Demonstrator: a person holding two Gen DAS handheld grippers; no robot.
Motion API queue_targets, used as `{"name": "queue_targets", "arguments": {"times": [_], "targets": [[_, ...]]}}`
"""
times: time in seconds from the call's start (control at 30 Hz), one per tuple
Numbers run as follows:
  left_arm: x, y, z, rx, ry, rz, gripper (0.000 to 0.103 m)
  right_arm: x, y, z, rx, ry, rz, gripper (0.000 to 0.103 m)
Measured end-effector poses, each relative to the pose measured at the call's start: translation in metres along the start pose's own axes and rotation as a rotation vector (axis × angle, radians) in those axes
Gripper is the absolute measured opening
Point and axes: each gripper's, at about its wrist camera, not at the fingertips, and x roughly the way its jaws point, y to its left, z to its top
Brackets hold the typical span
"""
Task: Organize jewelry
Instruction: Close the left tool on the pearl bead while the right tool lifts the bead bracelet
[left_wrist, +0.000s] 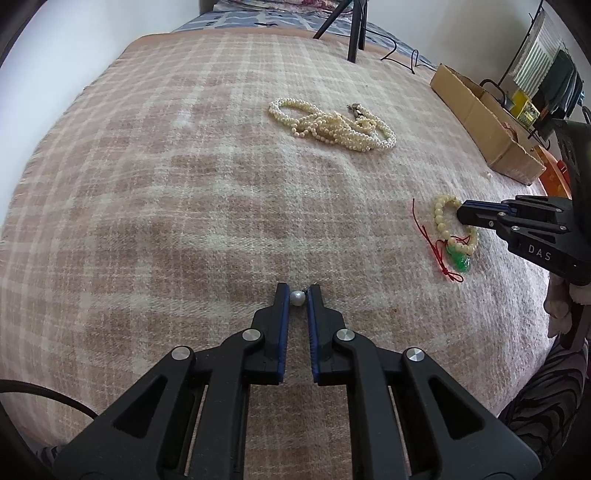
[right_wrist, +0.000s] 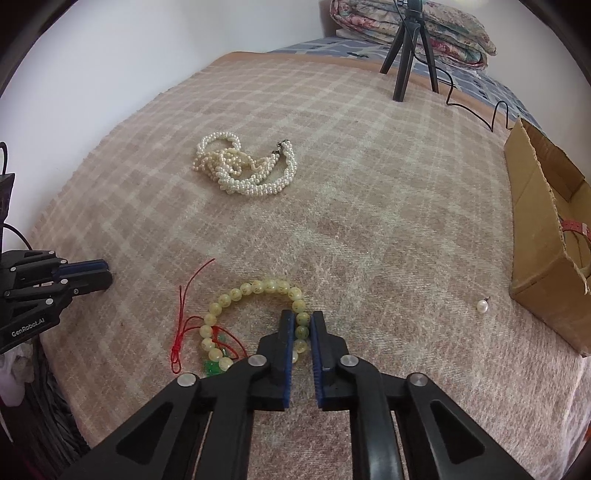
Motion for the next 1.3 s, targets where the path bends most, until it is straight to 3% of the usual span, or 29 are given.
{"name": "queue_targets", "arguments": {"times": [0.73,1.3], "targets": [[-0.038,0.003,-0.008,-0.035,-0.063,-0.019,0.007,-0.073,0.027,0.001,-0.031,-0.173,0.002,0.005],[-0.067,-0.012,0.009,-0.020,-0.128,-0.060,0.007,-0.143,-0.005,0.004,0.005,-0.312,-0.082,0.005]]}}
